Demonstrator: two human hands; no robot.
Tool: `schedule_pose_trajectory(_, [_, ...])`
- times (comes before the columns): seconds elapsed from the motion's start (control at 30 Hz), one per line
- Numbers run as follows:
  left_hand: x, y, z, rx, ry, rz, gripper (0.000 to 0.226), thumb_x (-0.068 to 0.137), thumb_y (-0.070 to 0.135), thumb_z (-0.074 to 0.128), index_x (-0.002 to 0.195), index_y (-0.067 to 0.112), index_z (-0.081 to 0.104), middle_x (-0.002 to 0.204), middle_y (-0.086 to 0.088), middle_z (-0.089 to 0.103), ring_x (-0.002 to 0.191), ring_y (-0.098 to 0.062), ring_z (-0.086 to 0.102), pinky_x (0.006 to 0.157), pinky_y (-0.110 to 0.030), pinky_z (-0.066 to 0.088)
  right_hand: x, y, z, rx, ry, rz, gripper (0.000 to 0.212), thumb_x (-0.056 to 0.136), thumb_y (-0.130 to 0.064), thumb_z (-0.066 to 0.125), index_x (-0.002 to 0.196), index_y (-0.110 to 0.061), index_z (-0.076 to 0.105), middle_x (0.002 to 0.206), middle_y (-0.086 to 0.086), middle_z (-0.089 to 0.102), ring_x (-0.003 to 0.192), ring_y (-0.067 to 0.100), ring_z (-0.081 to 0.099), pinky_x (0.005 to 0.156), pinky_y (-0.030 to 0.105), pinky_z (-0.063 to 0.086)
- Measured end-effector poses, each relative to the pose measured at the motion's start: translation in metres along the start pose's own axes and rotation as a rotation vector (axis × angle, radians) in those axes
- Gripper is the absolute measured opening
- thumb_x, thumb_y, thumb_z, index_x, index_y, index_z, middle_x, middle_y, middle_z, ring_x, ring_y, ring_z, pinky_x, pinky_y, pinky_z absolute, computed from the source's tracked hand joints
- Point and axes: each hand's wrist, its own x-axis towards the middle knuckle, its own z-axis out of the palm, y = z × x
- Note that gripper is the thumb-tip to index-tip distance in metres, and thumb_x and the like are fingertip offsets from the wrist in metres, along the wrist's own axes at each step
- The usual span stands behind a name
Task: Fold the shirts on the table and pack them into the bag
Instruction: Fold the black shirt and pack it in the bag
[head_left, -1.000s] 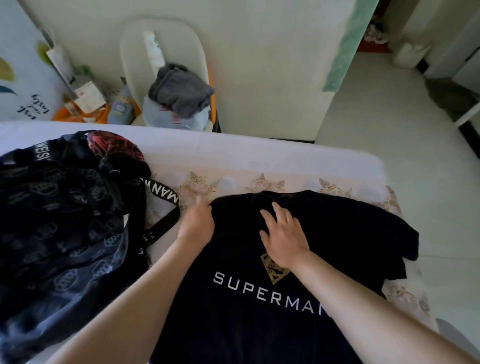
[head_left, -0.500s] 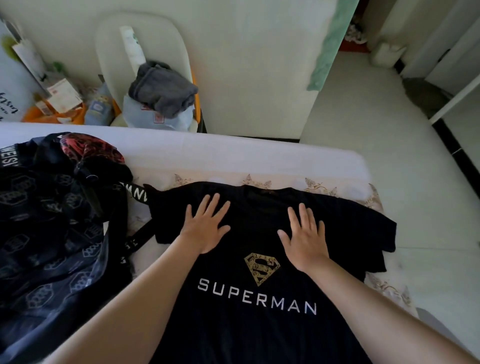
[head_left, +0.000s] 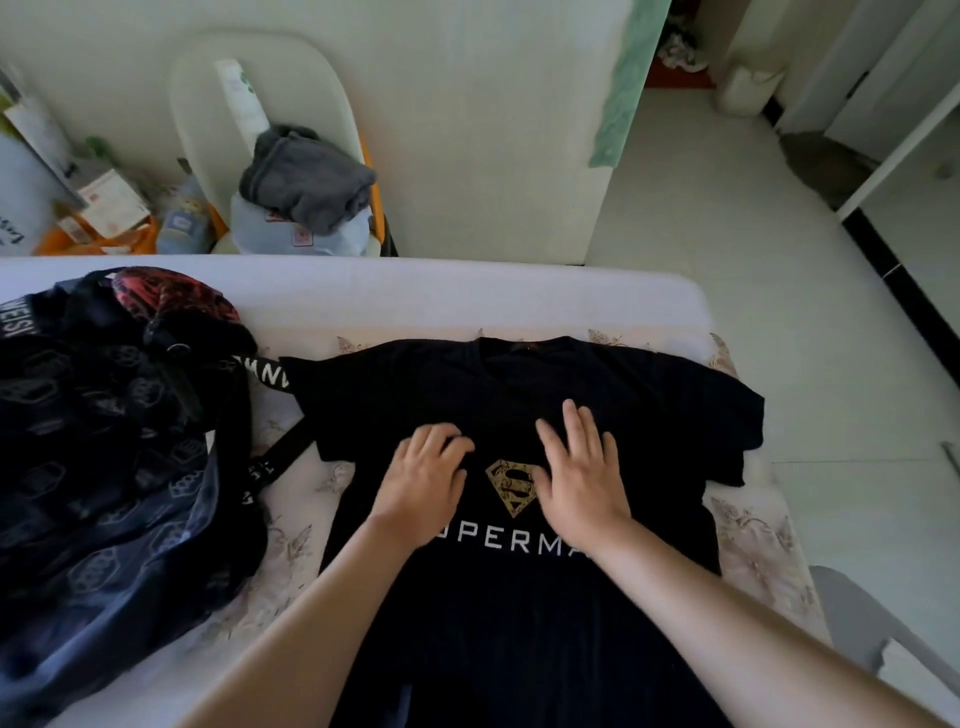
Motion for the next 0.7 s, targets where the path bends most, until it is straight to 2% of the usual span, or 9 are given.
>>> schedule_pose_trajectory(0.1, [-0.05,0.008,0.001,-0.026,-0.039,0.019,0.034,0.092,0.036,0.053,0.124,0.028,0.057,0.13,0.007,0.048,0.122,-0.016,0.045,0.104,-0.036,0.042,-0.05,-0.032,0.015,0.016,0.0,-0.095,0.063,0.1,-0.044,0.038,0.157,-0.021,0.022,0.166,0.015,-0.004,0.153,0.033,0.002,0.12,0.056,0.02])
schedule_pose_trajectory(0.27, [-0.13,0.016,-0.02,-0.125,-0.109,0.015,0.028,0.092,0.043,0.043,0.111,0.033,0.061,0.116,0.014,0.05,0.108,-0.01,0.048,0.095,-0.034,0.046,-0.114,-0.059,0.025,-0.011,-0.085,-0.25,0.064,0.1,-0.051,0.029,0.157,-0.022,0.023,0.166,0.013,-0.003,0.153,0.03,0.004,0.121,0.051,0.02])
schedule_pose_trajectory(0.33, [-0.158,0.021,-0.032,-0.153,-0.202,0.025,0.035,0.087,0.044,0.042,0.116,0.036,0.061,0.116,0.016,0.049,0.109,-0.007,0.045,0.096,-0.03,0.045,-0.133,-0.057,0.025,-0.059,-0.148,-0.296,0.068,0.1,-0.054,0.026,0.159,-0.022,0.014,0.166,0.014,-0.008,0.153,0.03,-0.001,0.122,0.05,0.017])
schedule_pose_trajectory(0.4, [-0.183,0.028,-0.043,-0.159,-0.308,0.026,0.049,0.079,0.035,0.042,0.126,0.038,0.057,0.121,0.015,0.048,0.111,-0.008,0.043,0.099,-0.026,0.042,-0.151,-0.055,0.022,-0.091,-0.163,-0.288,0.068,0.101,-0.053,0.026,0.159,-0.022,0.01,0.165,0.014,-0.009,0.153,0.029,-0.005,0.123,0.05,0.014])
schedule_pose_trajectory(0.53, [-0.218,0.045,-0.053,-0.055,-0.473,0.025,0.068,0.075,0.018,0.051,0.138,0.043,0.04,0.123,0.011,0.042,0.112,-0.011,0.039,0.098,-0.026,0.039,-0.18,-0.059,0.015,-0.016,-0.151,-0.28,0.061,0.101,-0.047,0.039,0.155,-0.023,0.026,0.166,0.011,0.004,0.153,0.028,0.004,0.124,0.044,0.012])
schedule_pose_trajectory(0.6, [-0.225,0.052,-0.053,0.028,-0.497,0.034,0.052,0.081,0.022,0.055,0.13,0.041,0.052,0.117,0.009,0.047,0.112,-0.013,0.041,0.096,-0.026,0.035,-0.192,-0.063,0.013,0.052,-0.14,-0.316,0.055,0.099,-0.046,0.042,0.15,-0.025,0.036,0.164,0.008,0.013,0.151,0.025,0.013,0.123,0.04,0.017])
schedule_pose_trajectory(0.7, [-0.224,0.055,-0.057,0.042,-0.399,0.012,0.022,0.089,0.032,0.057,0.107,0.034,0.069,0.11,0.009,0.054,0.11,-0.014,0.045,0.098,-0.03,0.037,-0.204,-0.071,0.007,0.189,-0.171,-0.32,0.047,0.097,-0.051,0.046,0.138,-0.028,0.053,0.15,-0.005,0.038,0.138,0.015,0.036,0.116,0.035,0.03])
